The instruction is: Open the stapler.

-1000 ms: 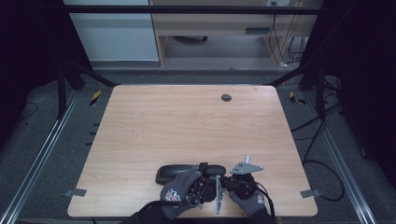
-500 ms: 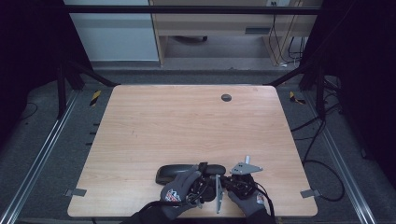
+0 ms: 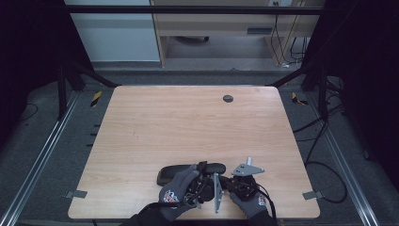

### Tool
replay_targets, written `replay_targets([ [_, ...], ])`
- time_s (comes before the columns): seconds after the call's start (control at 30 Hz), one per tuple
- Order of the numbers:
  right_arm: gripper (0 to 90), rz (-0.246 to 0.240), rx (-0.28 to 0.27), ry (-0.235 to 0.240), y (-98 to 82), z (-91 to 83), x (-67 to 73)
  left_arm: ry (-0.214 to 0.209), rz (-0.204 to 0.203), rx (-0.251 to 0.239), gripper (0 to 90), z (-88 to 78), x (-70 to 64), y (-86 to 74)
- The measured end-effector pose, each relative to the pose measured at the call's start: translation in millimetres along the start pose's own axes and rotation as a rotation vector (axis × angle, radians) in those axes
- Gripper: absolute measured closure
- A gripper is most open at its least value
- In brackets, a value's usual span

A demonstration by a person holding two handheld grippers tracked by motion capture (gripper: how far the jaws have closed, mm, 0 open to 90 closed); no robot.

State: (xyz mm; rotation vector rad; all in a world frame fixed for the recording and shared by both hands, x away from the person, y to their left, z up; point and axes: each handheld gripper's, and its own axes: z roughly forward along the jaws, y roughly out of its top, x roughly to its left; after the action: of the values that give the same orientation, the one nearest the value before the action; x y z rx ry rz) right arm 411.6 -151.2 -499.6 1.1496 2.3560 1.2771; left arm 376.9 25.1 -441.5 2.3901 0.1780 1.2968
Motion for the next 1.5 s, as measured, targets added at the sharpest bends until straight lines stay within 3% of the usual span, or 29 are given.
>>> replay_targets([
  [0.3,90.0,0.002,-0.001,-0.002,0.1,0.1,0.3,0.001,-0.035,-0.011,56.0,-6.3,8.4,-2.3],
  [0.5,90.0,0.006,0.002,-0.004,0.3,-0.2,1.2,0.002,-0.076,-0.029,56.4,-11.0,15.7,-4.9],
  [0.53,90.0,0.009,0.001,-0.003,0.4,-0.2,1.4,0.0,-0.101,-0.039,56.5,-12.7,18.0,-6.2],
  [1.5,90.0,0.015,0.002,-0.006,0.4,0.1,0.6,0.003,-0.201,-0.073,58.4,-30.7,46.5,-19.4],
])
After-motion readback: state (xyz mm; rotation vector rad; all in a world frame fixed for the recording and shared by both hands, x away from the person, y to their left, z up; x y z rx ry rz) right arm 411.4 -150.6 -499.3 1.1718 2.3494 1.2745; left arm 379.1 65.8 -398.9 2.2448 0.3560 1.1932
